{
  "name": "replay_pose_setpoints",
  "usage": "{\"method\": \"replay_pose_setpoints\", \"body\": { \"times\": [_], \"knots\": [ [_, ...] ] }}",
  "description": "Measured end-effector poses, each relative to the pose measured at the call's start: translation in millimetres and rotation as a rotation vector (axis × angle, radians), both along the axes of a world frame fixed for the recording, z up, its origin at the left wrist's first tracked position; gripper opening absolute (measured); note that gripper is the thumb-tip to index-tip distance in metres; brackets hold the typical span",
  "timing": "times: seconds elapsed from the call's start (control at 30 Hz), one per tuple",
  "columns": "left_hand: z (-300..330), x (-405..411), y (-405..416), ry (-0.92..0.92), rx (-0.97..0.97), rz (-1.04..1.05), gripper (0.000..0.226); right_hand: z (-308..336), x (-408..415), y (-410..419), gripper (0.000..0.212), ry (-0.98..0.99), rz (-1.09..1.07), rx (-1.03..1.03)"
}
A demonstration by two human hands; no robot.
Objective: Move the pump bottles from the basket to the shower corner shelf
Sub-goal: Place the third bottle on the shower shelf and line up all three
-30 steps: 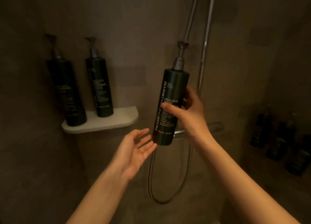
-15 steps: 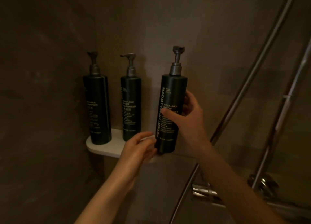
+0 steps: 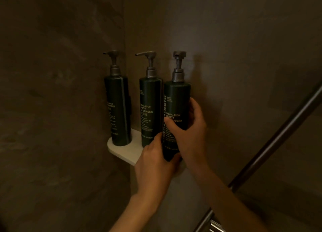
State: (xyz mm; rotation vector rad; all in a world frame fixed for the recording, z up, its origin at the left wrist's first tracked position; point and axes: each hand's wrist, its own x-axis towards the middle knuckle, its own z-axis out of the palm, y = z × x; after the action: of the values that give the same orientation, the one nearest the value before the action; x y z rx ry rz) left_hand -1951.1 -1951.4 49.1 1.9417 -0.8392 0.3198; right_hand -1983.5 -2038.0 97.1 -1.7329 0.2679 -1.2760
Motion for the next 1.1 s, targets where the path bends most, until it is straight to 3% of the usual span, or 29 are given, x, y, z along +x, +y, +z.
{"method": "replay_pose_setpoints", "body": {
  "times": [0.4,0.57,0.73,0.93,1.1],
  "knots": [
    [1,12,0,-0.174,0.046,0.089,0.060,-9,-5,4,0.072,0.019,-0.215,-0.120],
    [17,21,20,-0.290,-0.034,0.054,0.052,-3,-10,24,0.060,-0.042,-0.477,-0.472],
    [30,45,42,-0.389,-0.177,0.096,0.046,-2,-3,50,0.053,0.029,-0.441,-0.655],
    [31,95,55,-0.265,-0.218,0.103,0.072,-8,32,72,0.074,0.331,-0.296,-0.597],
    [24,125,49,-0.079,-0.245,-0.044,0.085,-16,62,74,0.091,0.409,-0.390,-0.474]
  ]
}}
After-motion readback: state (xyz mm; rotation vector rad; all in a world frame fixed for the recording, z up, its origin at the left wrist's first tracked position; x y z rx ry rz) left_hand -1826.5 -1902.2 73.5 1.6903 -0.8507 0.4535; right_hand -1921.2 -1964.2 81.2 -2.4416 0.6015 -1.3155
